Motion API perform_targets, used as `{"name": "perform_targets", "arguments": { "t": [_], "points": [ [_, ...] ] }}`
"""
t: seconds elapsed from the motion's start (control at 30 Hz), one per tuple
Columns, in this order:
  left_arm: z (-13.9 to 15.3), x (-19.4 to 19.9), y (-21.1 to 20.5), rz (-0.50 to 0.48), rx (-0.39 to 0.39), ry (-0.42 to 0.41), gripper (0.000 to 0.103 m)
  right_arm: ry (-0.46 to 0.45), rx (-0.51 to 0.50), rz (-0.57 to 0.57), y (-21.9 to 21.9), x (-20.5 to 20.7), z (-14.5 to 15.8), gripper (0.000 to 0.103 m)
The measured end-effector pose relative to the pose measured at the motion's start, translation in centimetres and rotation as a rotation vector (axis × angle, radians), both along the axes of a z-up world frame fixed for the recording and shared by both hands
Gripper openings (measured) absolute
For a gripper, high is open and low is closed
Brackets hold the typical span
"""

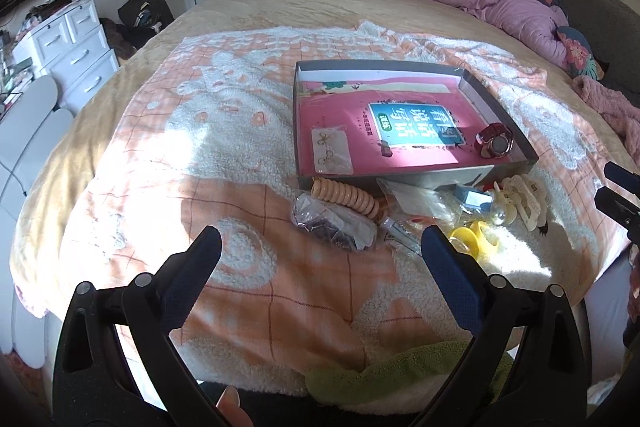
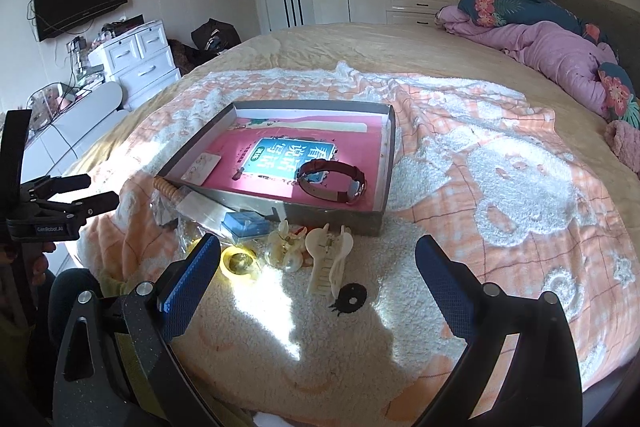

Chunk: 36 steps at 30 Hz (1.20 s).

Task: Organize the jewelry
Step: 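Open both tools and withdraw them from the grey box, then grasp the white hair claw clip with the right tool while the left grasps the clear bag of beads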

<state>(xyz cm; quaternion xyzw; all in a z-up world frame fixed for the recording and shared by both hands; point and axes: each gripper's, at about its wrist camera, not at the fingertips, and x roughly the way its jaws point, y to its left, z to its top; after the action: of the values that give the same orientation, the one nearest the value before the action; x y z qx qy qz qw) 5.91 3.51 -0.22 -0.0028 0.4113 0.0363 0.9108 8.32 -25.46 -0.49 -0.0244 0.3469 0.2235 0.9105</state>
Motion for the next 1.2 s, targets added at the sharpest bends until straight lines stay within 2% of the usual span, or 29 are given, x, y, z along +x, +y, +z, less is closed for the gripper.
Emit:
{"name": "perform_targets", "arguments": {
  "t": [0.3, 0.43, 0.8, 0.83, 0.87, 1.03, 1.13, 1.2],
  "points": [
    [-3.0, 1.0, 0.4, -0.011, 0.019, 0.063, 0.093, 0.045, -0.011, 0.001, 0.1, -0.1, -1.7, 0.097],
    [-4.2, 1.6, 0.6, -0.021, 0.003, 0.088, 0.093, 0.063, -0.021, -0.006, 0.0, 0.2, -2.7, 0.097],
    [-6.2, 3.8, 2.0, -0.008, -0.112, 0.175, 0.093, 0.124, -0.042, -0.067, 0.0, 3.2, -6.7, 0.097],
    [-6.3, 4.1, 2.0, -0.004, -0.115, 0.179, 0.093, 0.122, -0.045, -0.067, 0.1, 3.5, -7.0, 0.095],
    [-6.4, 4.3, 2.1, 0.0, -0.118, 0.183, 0.093, 0.123, -0.049, -0.069, 0.2, 3.8, -7.3, 0.088],
    [-6.6, 5.1, 2.1, 0.006, -0.125, 0.186, 0.093, 0.152, -0.025, -0.068, 0.6, 5.4, -8.2, 0.066],
    [-6.7, 5.5, 2.0, 0.003, -0.121, 0.182, 0.093, 0.172, 0.013, -0.035, 0.8, 6.1, -8.5, 0.045],
    [-6.8, 5.9, 2.0, 0.003, -0.117, 0.183, 0.093, 0.174, 0.026, -0.016, 1.0, 6.3, -8.6, 0.037]
  ]
}}
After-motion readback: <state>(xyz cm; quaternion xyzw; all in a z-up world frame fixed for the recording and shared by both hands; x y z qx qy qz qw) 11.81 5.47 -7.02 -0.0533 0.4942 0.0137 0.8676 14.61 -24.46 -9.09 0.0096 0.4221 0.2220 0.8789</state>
